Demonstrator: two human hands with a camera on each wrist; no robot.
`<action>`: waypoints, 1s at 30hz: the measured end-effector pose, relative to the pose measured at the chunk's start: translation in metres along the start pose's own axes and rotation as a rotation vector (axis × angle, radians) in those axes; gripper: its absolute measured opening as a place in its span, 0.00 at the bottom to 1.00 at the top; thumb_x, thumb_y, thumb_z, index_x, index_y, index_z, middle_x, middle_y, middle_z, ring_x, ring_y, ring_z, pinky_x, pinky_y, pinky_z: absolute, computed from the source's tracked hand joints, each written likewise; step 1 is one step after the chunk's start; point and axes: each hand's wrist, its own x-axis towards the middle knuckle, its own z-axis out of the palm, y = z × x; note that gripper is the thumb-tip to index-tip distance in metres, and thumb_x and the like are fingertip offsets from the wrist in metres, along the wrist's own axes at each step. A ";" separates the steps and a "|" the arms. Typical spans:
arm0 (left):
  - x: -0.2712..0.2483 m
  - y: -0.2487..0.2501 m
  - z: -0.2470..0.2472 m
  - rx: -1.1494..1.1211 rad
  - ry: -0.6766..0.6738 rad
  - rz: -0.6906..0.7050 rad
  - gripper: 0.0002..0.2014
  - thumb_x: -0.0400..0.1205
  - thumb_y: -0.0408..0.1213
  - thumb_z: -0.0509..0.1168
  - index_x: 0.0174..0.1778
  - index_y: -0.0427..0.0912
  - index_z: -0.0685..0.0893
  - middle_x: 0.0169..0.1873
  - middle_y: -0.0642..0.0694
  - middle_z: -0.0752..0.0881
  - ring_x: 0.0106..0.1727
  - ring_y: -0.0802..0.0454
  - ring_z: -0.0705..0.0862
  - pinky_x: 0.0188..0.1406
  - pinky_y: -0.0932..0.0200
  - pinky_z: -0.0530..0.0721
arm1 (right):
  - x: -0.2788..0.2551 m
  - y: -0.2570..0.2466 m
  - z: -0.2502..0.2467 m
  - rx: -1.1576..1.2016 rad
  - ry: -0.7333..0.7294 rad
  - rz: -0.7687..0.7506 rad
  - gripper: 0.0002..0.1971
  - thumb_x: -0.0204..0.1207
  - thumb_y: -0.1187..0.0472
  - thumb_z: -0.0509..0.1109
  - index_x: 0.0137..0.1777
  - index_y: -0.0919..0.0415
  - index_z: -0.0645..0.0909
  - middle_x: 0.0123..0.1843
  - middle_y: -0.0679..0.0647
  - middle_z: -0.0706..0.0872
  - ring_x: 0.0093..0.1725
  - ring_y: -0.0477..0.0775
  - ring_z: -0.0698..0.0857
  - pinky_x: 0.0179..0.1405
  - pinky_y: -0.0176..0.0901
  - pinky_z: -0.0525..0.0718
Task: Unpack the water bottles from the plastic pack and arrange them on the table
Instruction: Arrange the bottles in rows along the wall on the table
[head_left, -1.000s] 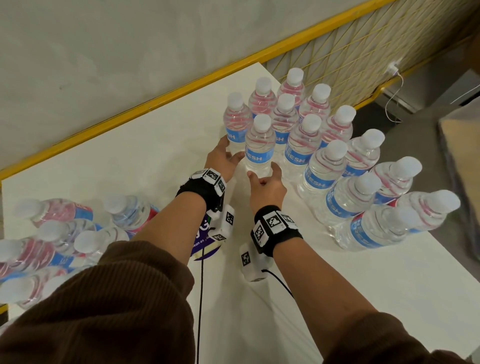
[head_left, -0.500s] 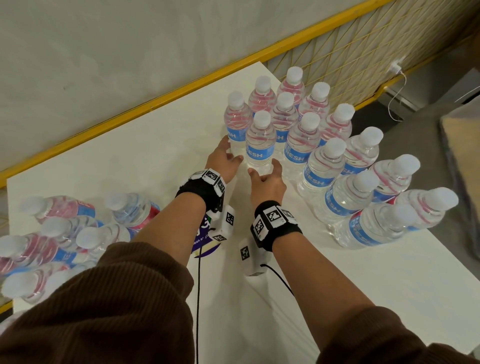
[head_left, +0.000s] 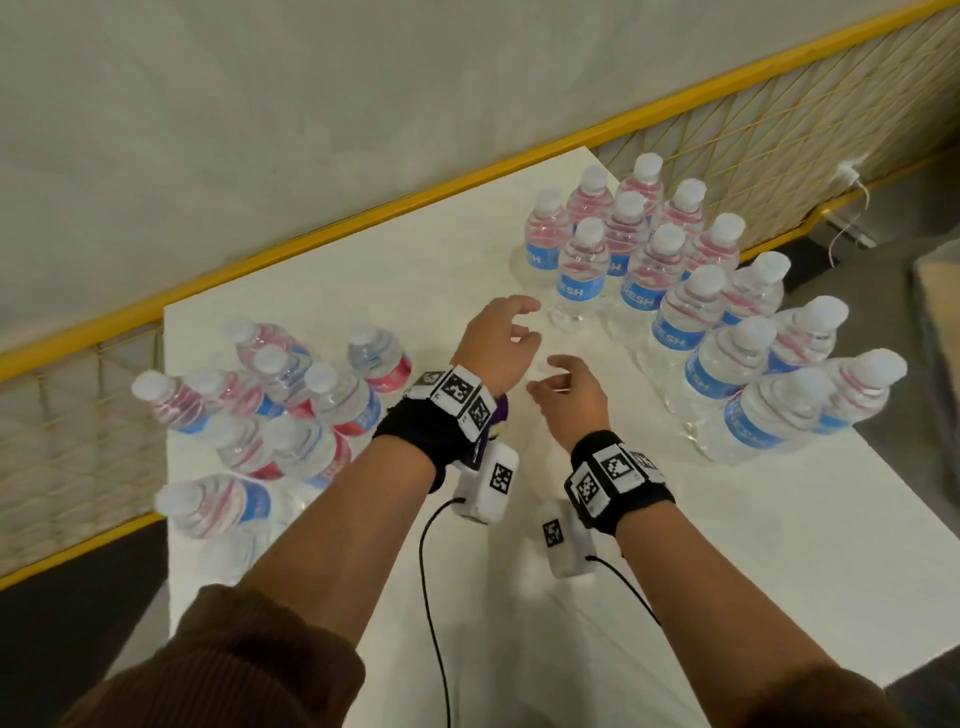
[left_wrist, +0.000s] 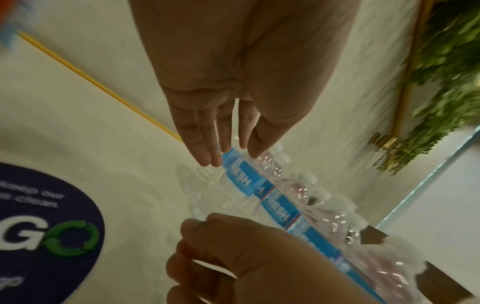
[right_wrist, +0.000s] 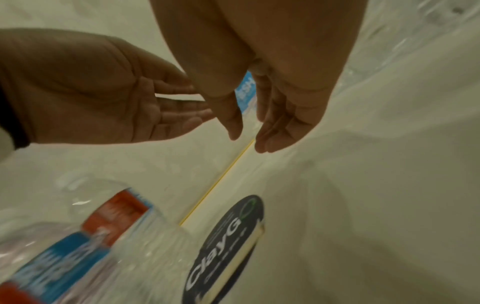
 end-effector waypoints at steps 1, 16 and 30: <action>-0.014 0.001 -0.008 0.007 0.003 0.020 0.17 0.81 0.31 0.62 0.67 0.44 0.78 0.67 0.48 0.79 0.59 0.51 0.83 0.56 0.65 0.76 | -0.012 -0.002 0.003 -0.001 -0.020 -0.019 0.18 0.75 0.61 0.72 0.63 0.58 0.76 0.43 0.54 0.82 0.44 0.55 0.83 0.46 0.45 0.82; -0.201 -0.066 -0.142 0.075 0.388 -0.032 0.12 0.80 0.27 0.61 0.56 0.38 0.84 0.56 0.44 0.86 0.52 0.51 0.84 0.53 0.66 0.76 | -0.182 -0.036 0.103 -0.153 -0.307 -0.295 0.15 0.74 0.68 0.68 0.61 0.62 0.80 0.50 0.56 0.83 0.45 0.51 0.82 0.47 0.37 0.76; -0.261 -0.115 -0.128 0.190 0.238 -0.181 0.24 0.74 0.27 0.68 0.66 0.42 0.75 0.64 0.37 0.78 0.64 0.40 0.77 0.56 0.60 0.69 | -0.172 -0.095 0.156 -0.830 -0.466 -0.635 0.37 0.77 0.71 0.64 0.83 0.61 0.51 0.84 0.58 0.50 0.80 0.59 0.64 0.76 0.46 0.67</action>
